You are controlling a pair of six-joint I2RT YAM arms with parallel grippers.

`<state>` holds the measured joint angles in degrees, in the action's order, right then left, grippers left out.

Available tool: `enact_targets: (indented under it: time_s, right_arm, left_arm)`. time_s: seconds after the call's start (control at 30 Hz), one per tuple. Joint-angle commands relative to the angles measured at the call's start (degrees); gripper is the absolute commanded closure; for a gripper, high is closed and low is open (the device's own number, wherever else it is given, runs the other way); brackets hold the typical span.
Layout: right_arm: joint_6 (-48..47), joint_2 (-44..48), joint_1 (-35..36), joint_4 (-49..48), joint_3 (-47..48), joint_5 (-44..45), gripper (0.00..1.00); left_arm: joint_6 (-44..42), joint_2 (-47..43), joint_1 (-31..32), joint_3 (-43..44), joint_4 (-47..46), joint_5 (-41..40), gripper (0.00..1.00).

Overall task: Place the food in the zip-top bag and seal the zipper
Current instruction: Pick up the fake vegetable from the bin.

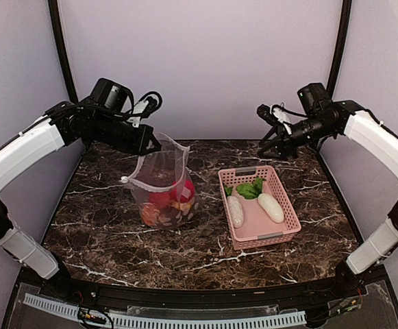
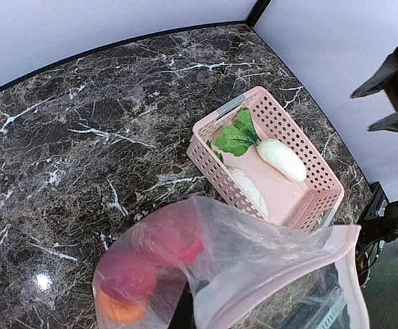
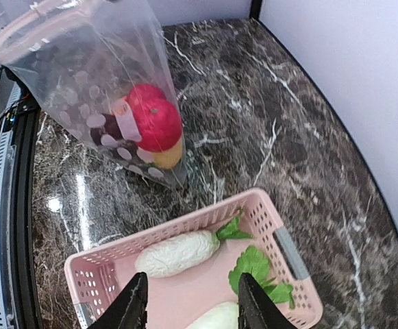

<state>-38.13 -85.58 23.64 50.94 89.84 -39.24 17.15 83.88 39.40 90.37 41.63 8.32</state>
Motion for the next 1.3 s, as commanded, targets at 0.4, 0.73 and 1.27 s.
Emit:
enact_targets:
  time_s: [0.4,0.73,1.27]
  right_arm:
    - [10.8,-13.1,-1.4,-3.0,-9.0,23.8,0.53]
    - [13.9,-19.7,1.6,-0.2,-8.8,34.1,0.43]
    - [16.5,-27.1,4.8,2.7,-7.7,36.7,0.39]
  left_arm:
    - [1.6,-2.6,0.2,-2.0,-2.3,0.3,0.99]
    - [2.0,-3.2,0.2,-3.0,-2.2,1.5,0.99]
    - [2.3,-3.8,0.2,-4.5,-3.4,1.9,0.99]
